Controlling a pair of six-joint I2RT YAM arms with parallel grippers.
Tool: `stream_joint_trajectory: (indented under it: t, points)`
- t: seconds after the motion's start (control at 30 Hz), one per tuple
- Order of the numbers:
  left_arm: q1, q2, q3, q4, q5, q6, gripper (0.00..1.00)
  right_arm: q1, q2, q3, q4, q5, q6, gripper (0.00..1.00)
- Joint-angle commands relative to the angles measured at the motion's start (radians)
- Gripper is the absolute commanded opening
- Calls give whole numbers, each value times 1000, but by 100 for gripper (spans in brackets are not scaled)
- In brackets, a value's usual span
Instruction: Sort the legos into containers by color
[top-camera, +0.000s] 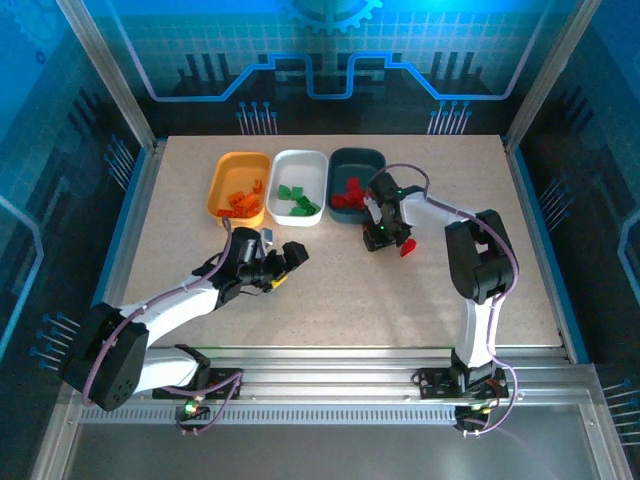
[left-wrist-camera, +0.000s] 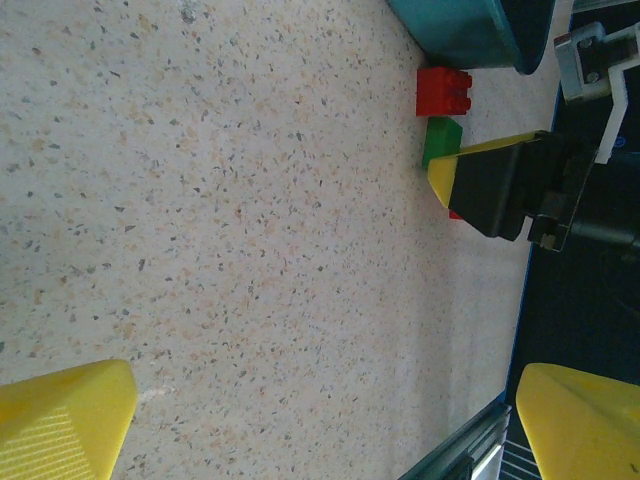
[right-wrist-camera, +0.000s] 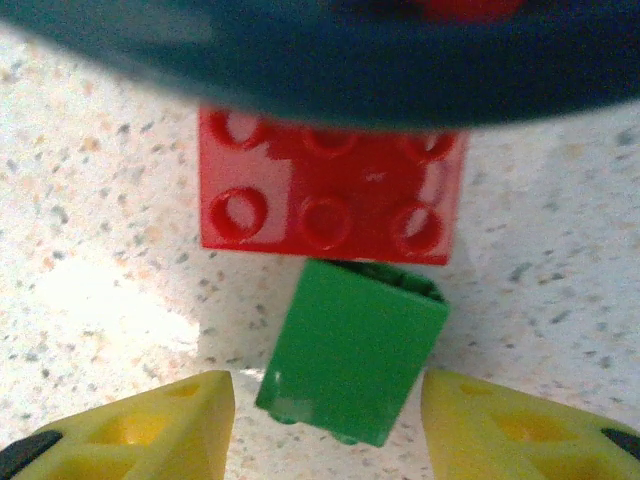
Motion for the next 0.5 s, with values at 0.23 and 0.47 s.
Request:
stream_joint_trajectory:
  t: [0.23,0.47]
  points:
    - [-5,-36,-7,-51,-27,25,99,33,32,41,-11,91,124,47]
    - [-5,-32,-4,-51,-31,29,99,29,35,8,15,49,157,44]
